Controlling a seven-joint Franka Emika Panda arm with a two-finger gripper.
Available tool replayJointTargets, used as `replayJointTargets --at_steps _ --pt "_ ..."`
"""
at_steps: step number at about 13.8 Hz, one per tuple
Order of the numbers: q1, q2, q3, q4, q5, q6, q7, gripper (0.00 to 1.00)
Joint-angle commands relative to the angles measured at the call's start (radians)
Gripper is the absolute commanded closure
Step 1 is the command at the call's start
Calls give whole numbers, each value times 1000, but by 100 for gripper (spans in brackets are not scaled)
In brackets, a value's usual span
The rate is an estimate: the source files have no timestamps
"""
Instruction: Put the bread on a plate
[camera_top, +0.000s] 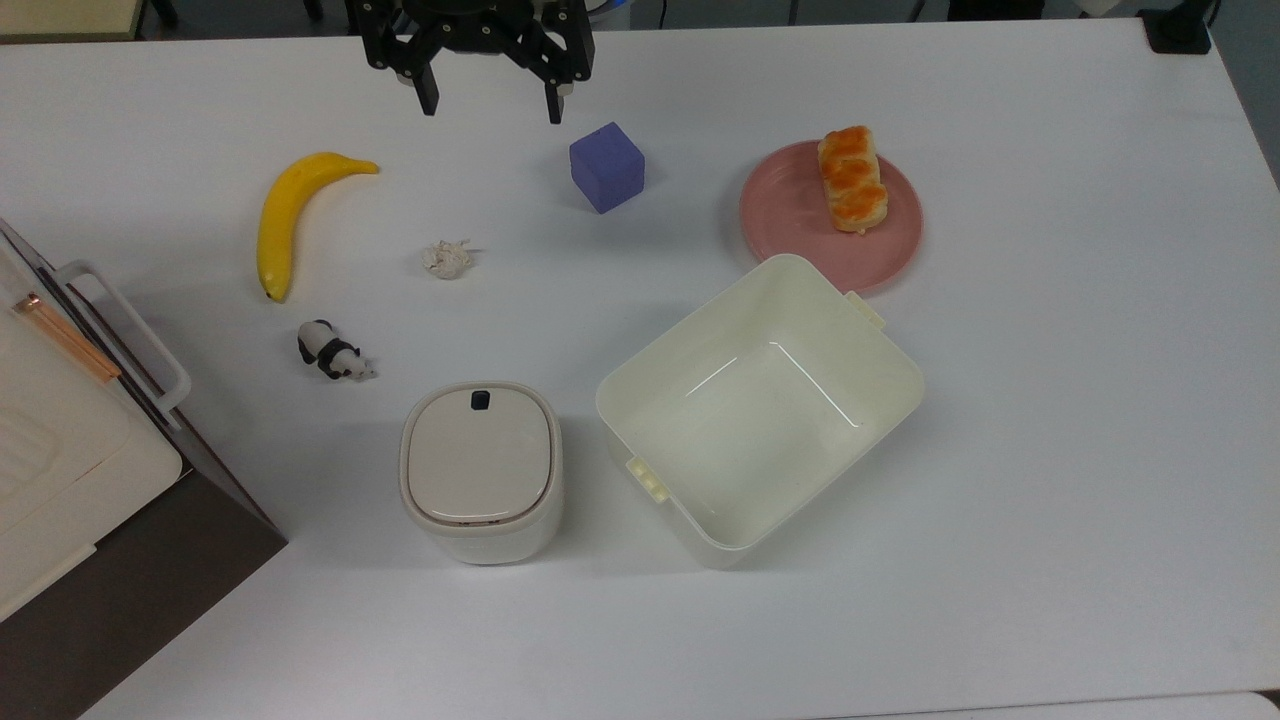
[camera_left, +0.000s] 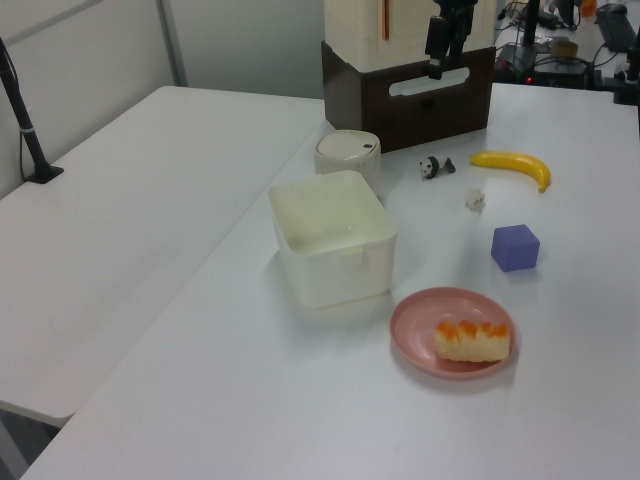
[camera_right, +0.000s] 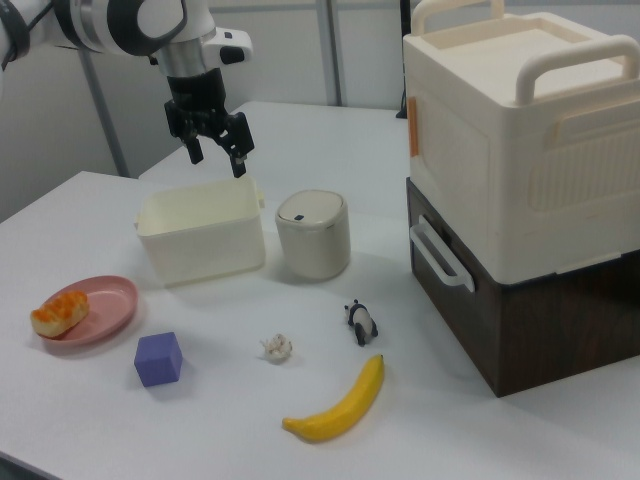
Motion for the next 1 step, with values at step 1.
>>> replayJointTargets --at_steps 1 --pt "18 -11 -18 -6 20 -23 8 0"
